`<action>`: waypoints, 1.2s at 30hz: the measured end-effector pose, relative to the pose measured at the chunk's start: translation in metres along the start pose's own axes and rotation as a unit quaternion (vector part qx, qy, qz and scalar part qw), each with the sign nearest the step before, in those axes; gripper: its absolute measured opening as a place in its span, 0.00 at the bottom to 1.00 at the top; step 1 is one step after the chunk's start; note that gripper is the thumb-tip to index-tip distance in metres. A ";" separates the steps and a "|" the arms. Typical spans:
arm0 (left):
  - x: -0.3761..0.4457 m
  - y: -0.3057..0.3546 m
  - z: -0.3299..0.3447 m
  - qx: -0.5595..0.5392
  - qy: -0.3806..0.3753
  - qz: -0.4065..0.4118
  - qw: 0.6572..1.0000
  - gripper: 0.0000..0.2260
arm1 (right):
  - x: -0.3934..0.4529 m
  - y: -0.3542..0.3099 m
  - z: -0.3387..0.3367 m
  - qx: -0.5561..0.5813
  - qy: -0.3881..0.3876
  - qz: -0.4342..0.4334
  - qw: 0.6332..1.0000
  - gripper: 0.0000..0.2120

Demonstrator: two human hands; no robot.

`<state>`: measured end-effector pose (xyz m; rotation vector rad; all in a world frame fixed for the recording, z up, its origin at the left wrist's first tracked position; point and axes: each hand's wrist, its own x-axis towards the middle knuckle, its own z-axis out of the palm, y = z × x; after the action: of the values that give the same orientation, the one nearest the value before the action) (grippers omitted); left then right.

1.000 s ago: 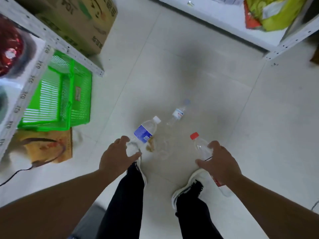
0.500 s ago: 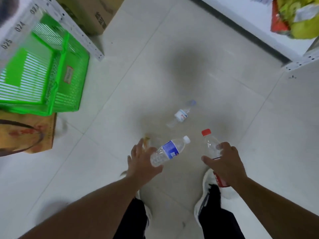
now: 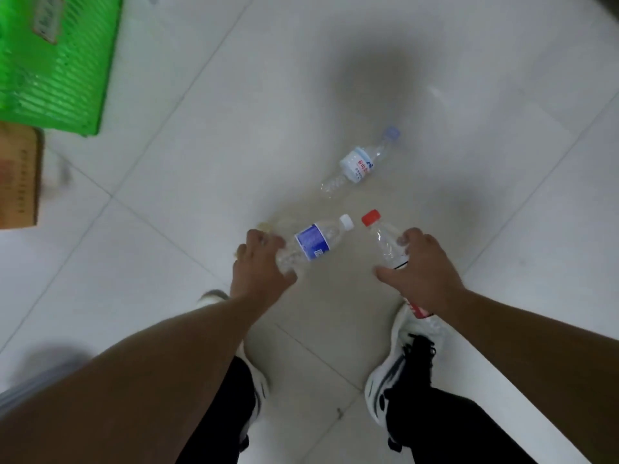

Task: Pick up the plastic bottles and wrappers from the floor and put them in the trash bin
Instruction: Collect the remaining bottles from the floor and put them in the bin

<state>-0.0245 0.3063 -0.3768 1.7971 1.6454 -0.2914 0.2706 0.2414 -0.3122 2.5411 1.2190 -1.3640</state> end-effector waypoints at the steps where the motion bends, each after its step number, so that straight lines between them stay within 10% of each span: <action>1: -0.013 0.004 -0.018 -0.019 0.010 -0.003 1.000 0.27 | -0.014 -0.008 -0.014 -0.003 -0.005 -0.001 1.000 0.34; 19: -0.269 0.071 -0.236 -0.283 0.164 -0.219 0.919 0.22 | -0.222 -0.140 -0.166 -0.025 -0.078 -0.103 0.991 0.32; 36: -0.613 -0.148 -0.164 -0.408 0.265 -0.423 0.764 0.28 | -0.437 -0.208 0.055 -0.140 -0.204 -0.237 0.940 0.34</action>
<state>-0.3183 -0.0852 0.0526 0.3987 2.3856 0.5557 -0.0391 0.0927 0.0330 1.7216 1.8312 -1.5474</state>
